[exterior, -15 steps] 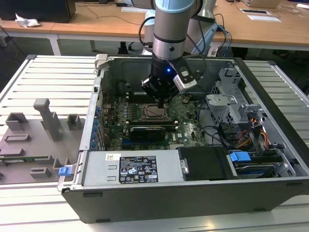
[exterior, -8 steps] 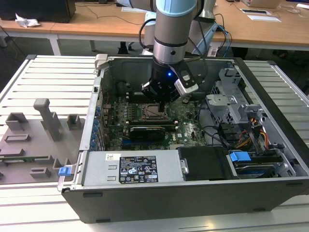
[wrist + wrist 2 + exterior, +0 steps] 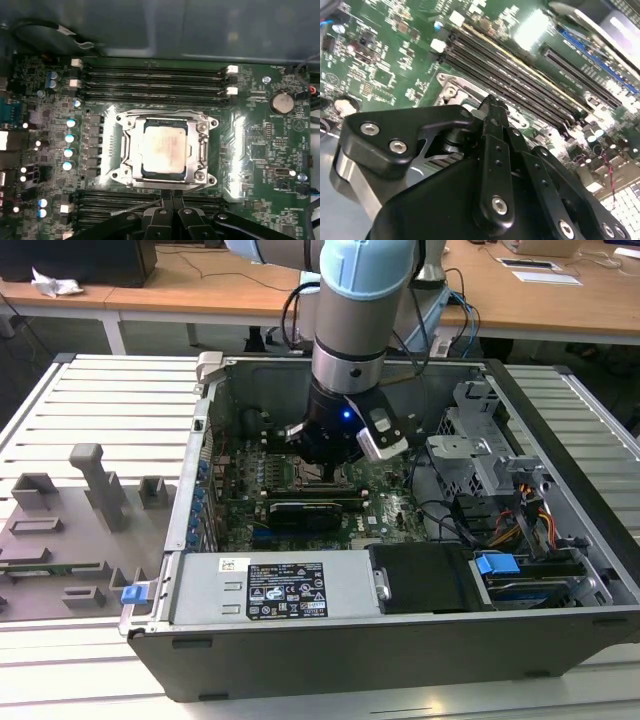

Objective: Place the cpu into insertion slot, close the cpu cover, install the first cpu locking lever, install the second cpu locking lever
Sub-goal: 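Install the second cpu locking lever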

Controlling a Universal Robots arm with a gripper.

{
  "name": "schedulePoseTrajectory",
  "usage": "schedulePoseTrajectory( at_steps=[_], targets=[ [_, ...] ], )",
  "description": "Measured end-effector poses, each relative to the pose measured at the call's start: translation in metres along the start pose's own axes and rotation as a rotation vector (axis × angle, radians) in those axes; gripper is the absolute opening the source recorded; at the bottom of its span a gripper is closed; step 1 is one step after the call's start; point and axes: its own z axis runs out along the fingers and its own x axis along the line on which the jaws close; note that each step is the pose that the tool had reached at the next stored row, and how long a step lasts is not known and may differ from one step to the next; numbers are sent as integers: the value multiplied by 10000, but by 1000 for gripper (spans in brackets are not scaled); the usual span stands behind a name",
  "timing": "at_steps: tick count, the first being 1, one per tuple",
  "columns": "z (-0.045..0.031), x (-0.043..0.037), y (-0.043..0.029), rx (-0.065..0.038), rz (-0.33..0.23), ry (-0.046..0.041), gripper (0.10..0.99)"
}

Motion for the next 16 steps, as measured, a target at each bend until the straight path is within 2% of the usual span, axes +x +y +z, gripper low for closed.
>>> schedulePoseTrajectory(
  at_steps=[3, 7, 8, 9, 11, 12, 15, 16],
  targets=[
    [5, 160, -16, -111, -27, -2, 110],
    [90, 168, -29, -216, -44, -6, 110],
    [89, 171, -74, -434, -49, -16, 110],
    [84, 180, -130, -705, -54, -29, 110],
    [80, 237, -183, -1112, -62, -47, 110],
    [79, 254, -201, -1232, -65, -53, 110],
    [79, 359, -244, -1297, -70, -56, 110],
    [84, 384, -264, -1358, -72, -58, 110]
  ],
)
